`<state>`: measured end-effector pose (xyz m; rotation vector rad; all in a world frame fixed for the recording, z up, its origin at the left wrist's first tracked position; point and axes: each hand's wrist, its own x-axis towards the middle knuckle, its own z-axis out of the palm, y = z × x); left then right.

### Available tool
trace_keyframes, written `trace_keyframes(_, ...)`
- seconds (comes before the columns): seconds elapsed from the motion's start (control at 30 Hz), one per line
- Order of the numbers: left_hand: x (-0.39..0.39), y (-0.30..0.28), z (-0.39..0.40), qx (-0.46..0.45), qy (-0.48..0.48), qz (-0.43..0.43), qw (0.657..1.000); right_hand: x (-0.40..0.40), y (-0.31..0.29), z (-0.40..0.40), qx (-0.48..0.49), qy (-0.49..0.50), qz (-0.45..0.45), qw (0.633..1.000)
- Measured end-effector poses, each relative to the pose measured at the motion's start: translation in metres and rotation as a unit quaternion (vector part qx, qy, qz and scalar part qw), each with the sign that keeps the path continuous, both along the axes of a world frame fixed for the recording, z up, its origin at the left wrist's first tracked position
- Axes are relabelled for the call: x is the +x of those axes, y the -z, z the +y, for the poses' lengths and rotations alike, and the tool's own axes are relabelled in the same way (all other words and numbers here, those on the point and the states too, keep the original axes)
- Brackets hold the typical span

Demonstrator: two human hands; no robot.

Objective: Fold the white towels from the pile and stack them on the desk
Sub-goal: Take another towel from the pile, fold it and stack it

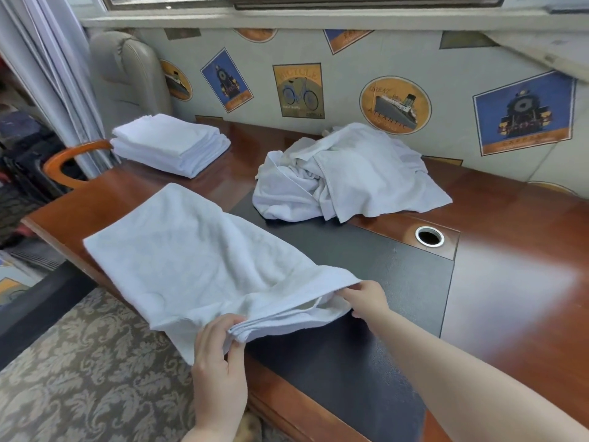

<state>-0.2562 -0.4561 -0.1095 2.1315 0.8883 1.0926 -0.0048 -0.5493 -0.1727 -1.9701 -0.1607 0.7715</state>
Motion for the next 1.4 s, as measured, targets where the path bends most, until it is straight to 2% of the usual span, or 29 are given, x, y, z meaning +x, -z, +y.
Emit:
trace_keyframes(0.1, 0.002, 0.003, 0.004, -0.008, -0.008, -0.011, 1.0, 0.003, -0.011, -0.008, -0.037, -0.028, -0.133, 0.99)
trace_keyframes(0.17, 0.004, 0.002, 0.006, -0.003, -0.006, -0.016, 1.0, 0.002, -0.02, -0.011, -0.101, -0.081, -0.24, 0.962)
trace_keyframes(0.27, 0.004, -0.001, 0.013, -0.016, -0.012, -0.015, 1.0, 0.001, -0.029, -0.016, -0.143, -0.149, -0.327, 0.922)
trace_keyframes(0.33, 0.004, -0.004, 0.016, -0.024, -0.016, -0.017, 0.999, -0.002, -0.032, -0.019, -0.125, -0.162, -0.354, 0.912)
trace_keyframes(0.47, 0.007, -0.011, 0.024, -0.037, -0.028, -0.03, 0.998, -0.002, -0.035, -0.037, -0.007, -0.074, -0.34, 0.937)
trace_keyframes(0.57, 0.008, -0.018, 0.032, -0.026, -0.033, -0.047, 0.998, 0.001, -0.043, -0.047, -0.018, -0.126, -0.346, 0.93)
trace_keyframes(0.67, 0.011, -0.022, 0.036, -0.02, -0.03, -0.048, 0.998, 0.009, -0.05, -0.048, -0.102, -0.267, -0.411, 0.866)
trace_keyframes(0.8, 0.013, -0.03, 0.047, -0.027, -0.041, -0.075, 0.996, 0.024, -0.079, -0.042, -0.118, -0.314, -0.431, 0.838)
trace_keyframes(0.87, 0.014, -0.038, 0.057, -0.022, -0.048, -0.084, 0.995, 0.028, -0.098, -0.039, -0.143, -0.352, -0.448, 0.81)
trace_keyframes(1.07, 0.039, -0.103, 0.095, -0.011, -0.046, -0.128, 0.991, 0.046, -0.171, -0.025, -0.226, -0.438, -0.581, 0.648)
trace_keyframes(1.2, 0.057, -0.183, 0.143, 0.068, -0.002, -0.153, 0.986, 0.065, -0.245, -0.006, -0.213, -0.396, -0.678, 0.581)
trace_keyframes(1.33, 0.075, -0.283, 0.203, 0.097, 0.058, -0.178, 0.978, 0.078, -0.353, 0.003, -0.151, -0.333, -0.766, 0.528)
trace_keyframes(1.4, 0.085, -0.333, 0.225, 0.118, 0.063, -0.172, 0.976, 0.08, -0.414, 0.006, -0.152, -0.314, -0.769, 0.536)
